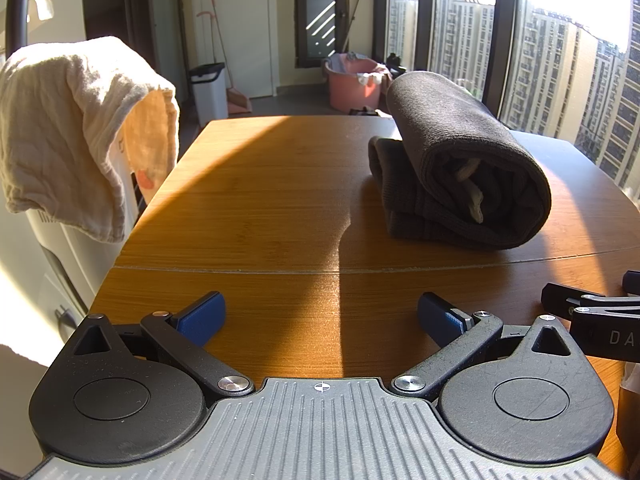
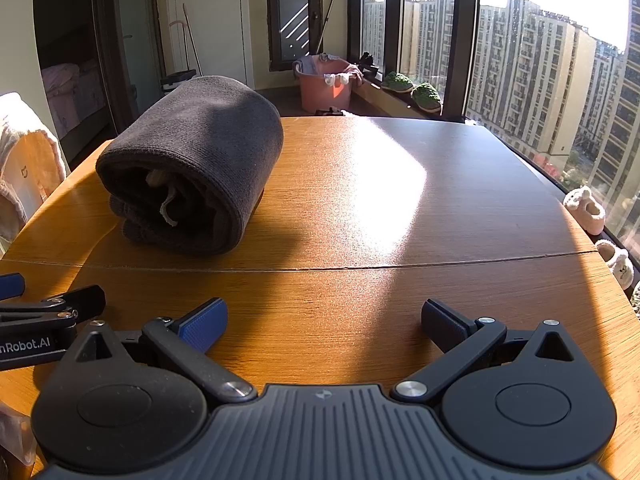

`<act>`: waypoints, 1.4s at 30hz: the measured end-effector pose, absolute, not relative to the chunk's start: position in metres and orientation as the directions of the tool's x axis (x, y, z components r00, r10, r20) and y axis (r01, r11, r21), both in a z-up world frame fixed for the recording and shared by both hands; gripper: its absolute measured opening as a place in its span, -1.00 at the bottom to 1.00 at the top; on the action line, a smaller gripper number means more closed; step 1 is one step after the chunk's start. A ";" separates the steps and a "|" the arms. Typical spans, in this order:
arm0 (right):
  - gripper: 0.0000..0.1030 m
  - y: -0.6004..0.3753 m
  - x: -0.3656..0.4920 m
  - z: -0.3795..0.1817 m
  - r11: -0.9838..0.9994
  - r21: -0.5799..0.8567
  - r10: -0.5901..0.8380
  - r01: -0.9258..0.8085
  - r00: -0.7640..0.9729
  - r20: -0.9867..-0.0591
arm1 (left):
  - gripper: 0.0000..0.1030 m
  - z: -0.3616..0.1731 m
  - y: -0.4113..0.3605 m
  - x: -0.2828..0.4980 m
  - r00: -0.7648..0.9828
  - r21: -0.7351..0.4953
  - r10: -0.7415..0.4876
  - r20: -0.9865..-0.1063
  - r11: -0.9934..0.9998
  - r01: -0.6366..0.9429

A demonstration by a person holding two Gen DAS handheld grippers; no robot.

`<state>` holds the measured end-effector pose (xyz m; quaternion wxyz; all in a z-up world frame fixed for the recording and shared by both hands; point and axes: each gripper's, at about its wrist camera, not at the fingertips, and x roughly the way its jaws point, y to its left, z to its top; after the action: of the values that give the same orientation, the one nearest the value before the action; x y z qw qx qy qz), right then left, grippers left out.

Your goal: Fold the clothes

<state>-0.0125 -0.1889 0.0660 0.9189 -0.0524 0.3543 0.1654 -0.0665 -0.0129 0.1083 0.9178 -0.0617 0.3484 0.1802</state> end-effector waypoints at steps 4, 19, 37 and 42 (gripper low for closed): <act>1.00 -0.190 -0.013 0.066 0.940 0.021 0.267 -0.341 0.694 -0.668 | 1.00 0.108 -0.013 -0.066 0.692 0.012 0.288 -0.662 0.927 -0.374; 1.00 -0.189 -0.014 0.066 0.939 0.021 0.267 -0.342 0.693 -0.669 | 1.00 0.109 -0.013 -0.066 0.691 0.014 0.282 -0.665 0.931 -0.365; 1.00 -0.191 -0.018 0.067 0.932 0.021 0.282 -0.363 0.685 -0.671 | 1.00 0.108 -0.014 -0.064 0.690 0.012 0.277 -0.669 0.932 -0.362; 1.00 -0.191 -0.016 0.068 0.931 0.022 0.283 -0.364 0.683 -0.673 | 1.00 0.109 -0.014 -0.065 0.692 0.011 0.271 -0.669 0.934 -0.356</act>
<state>-0.0164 -0.1913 0.0675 0.9156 -0.0569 0.3568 0.1765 -0.0647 -0.0144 0.1091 0.9177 -0.0600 0.3536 0.1708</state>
